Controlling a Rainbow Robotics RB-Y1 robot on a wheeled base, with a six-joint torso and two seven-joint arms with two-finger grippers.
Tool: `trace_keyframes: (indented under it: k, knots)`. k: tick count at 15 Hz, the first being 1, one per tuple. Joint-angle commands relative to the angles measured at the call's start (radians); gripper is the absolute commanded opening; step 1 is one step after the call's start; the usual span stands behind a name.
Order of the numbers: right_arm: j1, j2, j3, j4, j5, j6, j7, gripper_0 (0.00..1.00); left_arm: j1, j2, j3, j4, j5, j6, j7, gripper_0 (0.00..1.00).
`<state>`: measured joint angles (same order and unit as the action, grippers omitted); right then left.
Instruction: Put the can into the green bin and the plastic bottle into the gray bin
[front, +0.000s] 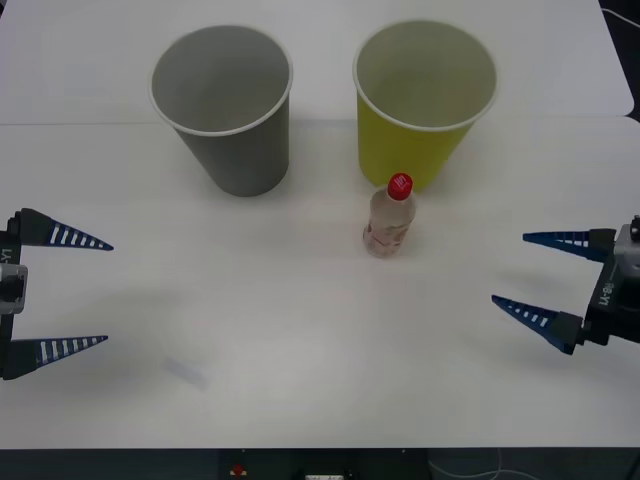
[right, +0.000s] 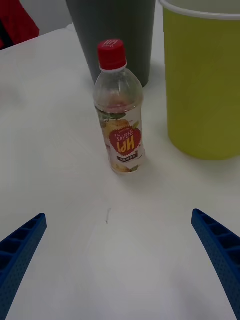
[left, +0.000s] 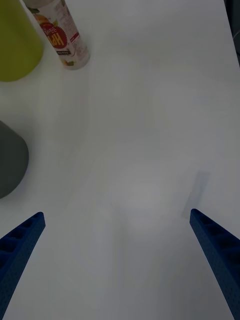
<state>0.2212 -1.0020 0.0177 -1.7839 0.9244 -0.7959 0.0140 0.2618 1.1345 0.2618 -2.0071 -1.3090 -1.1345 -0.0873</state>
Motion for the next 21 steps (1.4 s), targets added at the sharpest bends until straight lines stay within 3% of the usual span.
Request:
trace_keyframes:
  k: [1,4,6,13,16,18,21]
  knots:
    - [-0.022,0.0,0.104,0.0,-0.116,0.118,0.106,1.0,0.0,0.0,0.0,0.0,0.0,0.0,0.0,1.0]
    - [-0.04,0.013,0.18,0.0,-0.217,0.188,0.195,1.0,0.0,0.0,0.0,0.0,0.0,0.0,0.0,1.0]
    - [-0.054,0.04,0.208,0.001,-0.24,0.227,0.218,1.0,0.0,0.0,0.0,0.0,0.0,0.0,0.0,1.0]
    - [-0.18,0.246,0.254,0.192,-0.234,0.176,0.273,1.0,0.0,0.0,0.0,0.0,0.0,0.0,0.0,1.0]
    - [-0.215,0.31,0.269,0.231,-0.217,0.185,0.308,1.0,0.0,0.0,0.0,0.0,0.0,0.0,0.0,1.0]
    - [-0.233,0.342,0.271,0.239,-0.165,0.208,0.316,1.0,0.0,0.0,0.0,0.0,0.0,0.0,0.0,1.0]
    - [-0.258,0.365,0.311,0.241,-0.147,0.27,0.339,1.0,0.0,0.0,0.0,0.0,0.0,0.0,0.0,1.0]
